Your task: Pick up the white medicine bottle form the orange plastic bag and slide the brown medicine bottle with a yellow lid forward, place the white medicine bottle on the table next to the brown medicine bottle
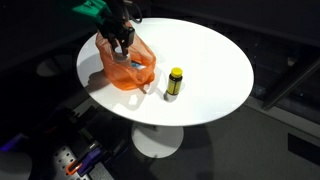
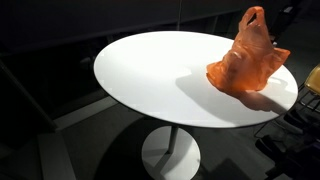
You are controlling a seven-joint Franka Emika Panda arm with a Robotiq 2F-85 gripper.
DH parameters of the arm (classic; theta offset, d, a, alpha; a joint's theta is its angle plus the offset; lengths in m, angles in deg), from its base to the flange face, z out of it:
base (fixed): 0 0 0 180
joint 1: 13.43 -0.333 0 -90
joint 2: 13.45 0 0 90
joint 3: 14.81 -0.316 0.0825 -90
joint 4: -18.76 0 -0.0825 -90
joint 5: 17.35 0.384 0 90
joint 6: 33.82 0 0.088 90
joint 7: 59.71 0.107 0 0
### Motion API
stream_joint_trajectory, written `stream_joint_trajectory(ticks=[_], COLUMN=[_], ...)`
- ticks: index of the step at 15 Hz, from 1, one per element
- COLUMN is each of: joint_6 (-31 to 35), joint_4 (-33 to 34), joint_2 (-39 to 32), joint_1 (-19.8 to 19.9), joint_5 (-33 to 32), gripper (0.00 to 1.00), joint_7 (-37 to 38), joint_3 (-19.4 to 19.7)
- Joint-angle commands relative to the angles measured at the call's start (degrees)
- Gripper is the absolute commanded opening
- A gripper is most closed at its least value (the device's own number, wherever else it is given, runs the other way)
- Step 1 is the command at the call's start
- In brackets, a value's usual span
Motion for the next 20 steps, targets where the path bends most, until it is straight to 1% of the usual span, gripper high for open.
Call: stream_joint_trajectory(ticks=[1,7,11,15,18,20], joint_6=[-4.7,-8.5,-10.0,-9.0,-8.1,-7.1], joint_4=[2.4,6.2,7.8,6.6,5.5,4.7], joint_2=[4.0,7.7,8.7,8.0,6.5,5.0], joint_1=[1.4,5.1,8.5,12.0,13.2,13.3], joint_5=[-0.7,-1.1,-1.5,-3.2,-2.8,-2.2], gripper=[0.19,0.19,0.19,0.19,0.19,0.19], joint_7=[1.2,2.1,3.0,5.8,6.2,6.2], joint_3=[1.0,3.8,6.2,8.0,9.4,10.0])
